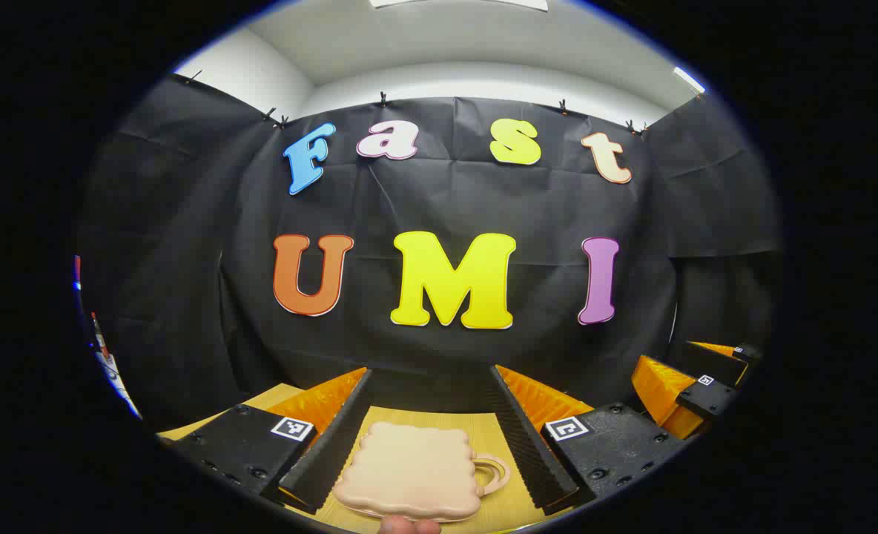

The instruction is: First open the suitcase, pack the skin care products into it, and then close the suitcase.

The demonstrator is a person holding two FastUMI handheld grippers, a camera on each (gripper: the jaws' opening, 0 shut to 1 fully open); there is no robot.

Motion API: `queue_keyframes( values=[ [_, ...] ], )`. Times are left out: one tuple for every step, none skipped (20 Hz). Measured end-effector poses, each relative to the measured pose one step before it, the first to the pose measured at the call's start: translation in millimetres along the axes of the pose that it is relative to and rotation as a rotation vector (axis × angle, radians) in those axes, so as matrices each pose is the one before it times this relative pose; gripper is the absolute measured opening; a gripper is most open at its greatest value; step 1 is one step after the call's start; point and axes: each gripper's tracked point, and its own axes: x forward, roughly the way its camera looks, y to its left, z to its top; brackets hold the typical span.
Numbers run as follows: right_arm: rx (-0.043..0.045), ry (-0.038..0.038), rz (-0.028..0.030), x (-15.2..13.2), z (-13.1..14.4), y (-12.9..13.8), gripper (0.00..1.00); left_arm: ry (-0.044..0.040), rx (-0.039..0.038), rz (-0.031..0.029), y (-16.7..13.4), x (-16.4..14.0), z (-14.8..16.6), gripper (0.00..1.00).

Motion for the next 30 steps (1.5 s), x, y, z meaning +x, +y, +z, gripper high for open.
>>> queue_keyframes(
  values=[
    [-0.00259, -0.00241, -0.00009, 0.16, 1.18, -1.15, 0.80, 0.00021, -0.00385, -0.00489, -2.83, 0.72, 0.07, 0.97],
    [-0.00257, -0.00060, -0.00234, -0.41, 0.62, -1.79, 0.80, 0.00266, -0.00029, -0.00824, -3.15, 1.25, -0.90, 0.97],
    [-0.00171, 0.00098, 0.00029, -0.50, -1.48, -1.66, 0.80, -0.00262, 0.00360, -0.00568, -3.29, 1.61, -1.00, 0.97],
    [-0.00153, 0.00148, -0.00199, -0.10, 0.49, -1.23, 0.80, -0.00613, 0.00549, -0.00652, -3.65, -0.47, 0.71, 0.97],
    [0.00165, 0.00007, -0.00072, 0.15, -0.82, -2.57, 0.79, 0.00062, 0.00700, -0.00433, -1.70, 0.62, -0.89, 0.97],
    [0.00372, 0.00158, -0.00422, 0.85, 0.08, -2.13, 0.79, 0.00632, 0.00520, -0.00482, -2.11, 0.61, -2.25, 0.97],
    [0.00468, 0.00186, -0.00217, -0.24, -0.34, -1.49, 0.79, 0.00713, 0.00240, -0.00487, -2.98, 0.91, -3.42, 0.97],
    [0.00392, 0.00250, -0.00160, 0.00, -0.63, -1.61, 0.80, 0.00617, -0.00176, -0.00842, -3.43, -0.68, -2.14, 0.97],
    [0.00239, -0.00023, 0.00599, 0.93, -0.79, -1.03, 0.80, 0.00365, -0.00089, -0.00519, -2.73, -1.00, -1.35, 0.97],
    [0.00034, 0.00112, 0.00056, -1.06, -2.11, -2.57, 0.80, 0.00349, 0.00394, 0.00093, -0.33, 0.66, -0.95, 0.97],
    [0.00224, 0.00121, -0.00021, -0.12, -0.32, -2.04, 0.80, 0.00336, 0.00450, 0.00122, -0.73, -0.15, -1.74, 0.97],
    [0.00278, 0.00093, -0.00528, 0.12, -0.06, -3.20, 0.80, 0.00558, 0.00421, 0.00464, -0.12, 0.64, -1.91, 0.97],
    [0.00176, 0.00307, -0.00411, 0.75, -1.45, -3.76, 0.80, 0.00438, 0.00337, 0.00001, -1.59, 0.70, -2.58, 0.97],
    [-0.00063, 0.00216, -0.00132, 0.02, 0.15, -2.18, 0.80, -0.00286, -0.00078, -0.00241, -1.90, -0.63, -1.06, 0.97],
    [-0.00341, 0.00345, -0.00041, 0.31, -2.16, -2.06, 0.80, -0.00685, -0.00413, -0.01031, -3.63, 0.03, 1.12, 0.97],
    [-0.00420, 0.00389, 0.00063, 0.57, -1.06, -2.24, 0.80, -0.00099, 0.00114, -0.00938, -3.83, -0.51, -1.01, 0.98],
    [-0.00492, 0.00797, 0.00027, 0.44, -3.18, -3.74, 0.80, 0.00681, 0.00887, -0.00099, -1.23, 0.45, -3.25, 0.98],
    [-0.00129, 0.00660, -0.00081, 0.30, -2.08, -3.10, 0.79, 0.01199, 0.01275, -0.00009, -1.45, 0.70, -4.57, 0.97],
    [-0.00243, 0.00628, -0.00171, -0.78, -2.35, -4.88, 0.79, 0.01731, 0.01339, -0.00311, -2.24, 2.11, -7.40, 0.97],
    [-0.00342, 0.00260, -0.00611, 0.99, -1.50, -5.32, 0.80, 0.02260, 0.01190, -0.01079, -3.90, 1.62, -7.96, 0.97],
    [-0.00374, 0.00464, -0.00735, 1.24, -2.37, -5.87, 0.77, 0.01726, 0.00981, -0.00971, -4.45, 3.09, -8.81, 0.97],
    [-0.00411, 0.00545, -0.00567, 0.84, -2.95, -6.05, 0.79, 0.02270, 0.00962, -0.00907, -3.56, 1.94, -8.73, 0.97],
    [-0.00689, 0.00769, -0.00636, -1.10, -5.08, -6.20, 0.79, 0.02087, 0.00665, -0.00933, -4.84, 1.53, -9.06, 0.97],
    [-0.01272, 0.01686, -0.01113, -0.83, -9.73, -10.56, 0.77, 0.02983, 0.01096, -0.01523, -6.91, 3.47, -12.30, 0.98],
    [-0.00817, 0.01771, -0.00845, -0.33, -7.21, -8.25, 0.77, 0.02400, 0.01631, -0.01304, -6.85, 4.11, -9.30, 0.98],
    [-0.00631, 0.01762, -0.01081, -0.81, -7.39, -9.37, 0.79, 0.01434, 0.02102, -0.00792, -4.67, 2.15, -4.93, 0.98],
    [-0.00535, 0.00962, -0.00994, 0.64, -5.09, -9.41, 0.77, 0.00423, 0.02138, -0.01417, -5.68, 3.69, -3.75, 0.98],
    [-0.00692, 0.01004, -0.01326, 1.00, -5.13, -9.51, 0.79, 0.01365, 0.02418, -0.01445, -5.85, 5.27, -6.07, 0.98],
    [-0.00703, 0.01075, -0.01124, 2.35, -6.60, -9.12, 0.79, 0.01353, 0.02881, -0.01456, -7.83, 6.45, -7.69, 0.98],
    [-0.00351, 0.01417, -0.00912, 2.79, -4.86, -7.88, 0.79, 0.01870, 0.03806, -0.02030, -7.27, 6.57, -8.21, 0.99]
  ],
)
